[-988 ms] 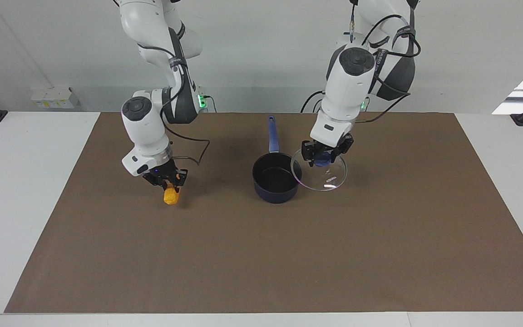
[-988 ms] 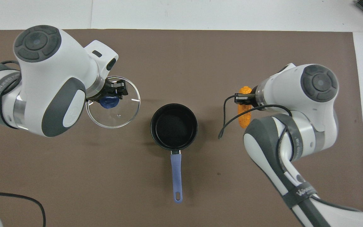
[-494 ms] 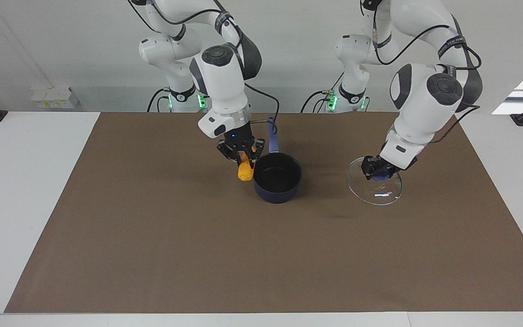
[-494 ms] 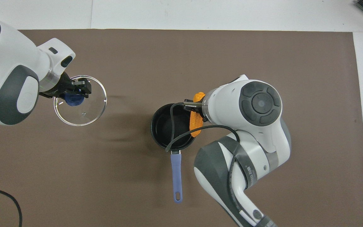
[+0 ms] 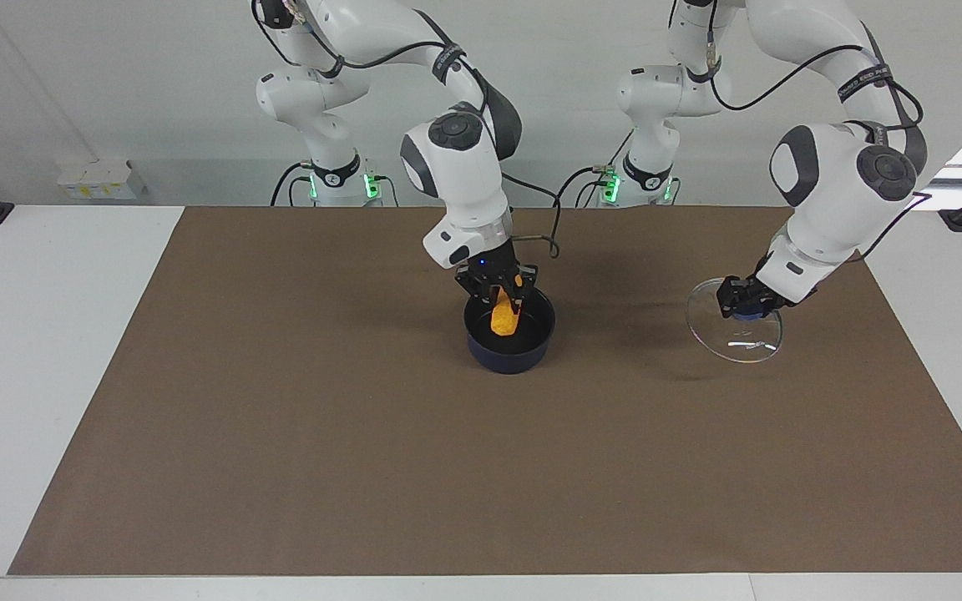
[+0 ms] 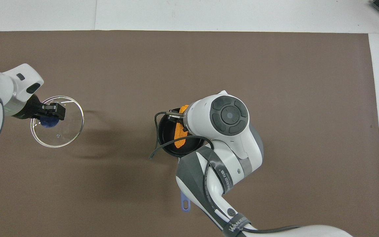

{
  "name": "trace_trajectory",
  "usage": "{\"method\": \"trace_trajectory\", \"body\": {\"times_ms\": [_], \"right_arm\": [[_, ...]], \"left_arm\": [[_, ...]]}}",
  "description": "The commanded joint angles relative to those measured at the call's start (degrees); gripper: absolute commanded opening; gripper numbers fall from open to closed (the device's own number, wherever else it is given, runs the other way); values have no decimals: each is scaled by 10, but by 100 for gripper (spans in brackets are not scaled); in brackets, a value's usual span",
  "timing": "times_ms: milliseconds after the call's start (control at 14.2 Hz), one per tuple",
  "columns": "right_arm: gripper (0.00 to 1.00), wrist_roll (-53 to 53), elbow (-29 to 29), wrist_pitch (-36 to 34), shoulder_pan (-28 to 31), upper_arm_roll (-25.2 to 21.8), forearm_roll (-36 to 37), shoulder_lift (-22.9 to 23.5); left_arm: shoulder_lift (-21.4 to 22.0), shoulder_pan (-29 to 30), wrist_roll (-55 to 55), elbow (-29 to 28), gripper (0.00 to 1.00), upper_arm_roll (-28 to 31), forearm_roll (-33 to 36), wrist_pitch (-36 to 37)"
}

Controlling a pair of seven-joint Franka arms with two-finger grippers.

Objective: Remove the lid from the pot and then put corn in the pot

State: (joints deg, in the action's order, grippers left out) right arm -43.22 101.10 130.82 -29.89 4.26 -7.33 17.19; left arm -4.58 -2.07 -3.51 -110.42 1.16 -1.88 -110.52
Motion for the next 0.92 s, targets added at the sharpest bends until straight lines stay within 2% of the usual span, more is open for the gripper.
{"method": "trace_trajectory", "body": {"times_ms": [0,353,494,565,635,706,776,847], "right_arm": [[0,-5,-9,25,-7,0,-11,32],[0,-5,24,26,-5,1,-60,29],[4,2,42,27,-6,1,-60,29],[12,3,43,27,-5,0,-60,28],[24,3,43,27,-3,0,-60,28],[49,6,43,27,-1,0,-60,28],[68,8,43,27,-1,0,-60,28],[72,7,42,27,0,0,-60,29]], "left_arm": [[75,31,-50,-120,0,-5,-6,-66],[94,57,-69,-224,0,-5,-6,-155],[89,63,-70,-247,0,-5,-6,-185],[84,64,-70,-249,0,-5,-6,-191],[78,64,-70,-248,56,-5,-6,-189],[78,65,-70,-247,100,-5,-6,-184],[77,65,-64,-244,100,-5,-6,-184],[76,65,-66,-241,100,-5,-6,-183]]}}
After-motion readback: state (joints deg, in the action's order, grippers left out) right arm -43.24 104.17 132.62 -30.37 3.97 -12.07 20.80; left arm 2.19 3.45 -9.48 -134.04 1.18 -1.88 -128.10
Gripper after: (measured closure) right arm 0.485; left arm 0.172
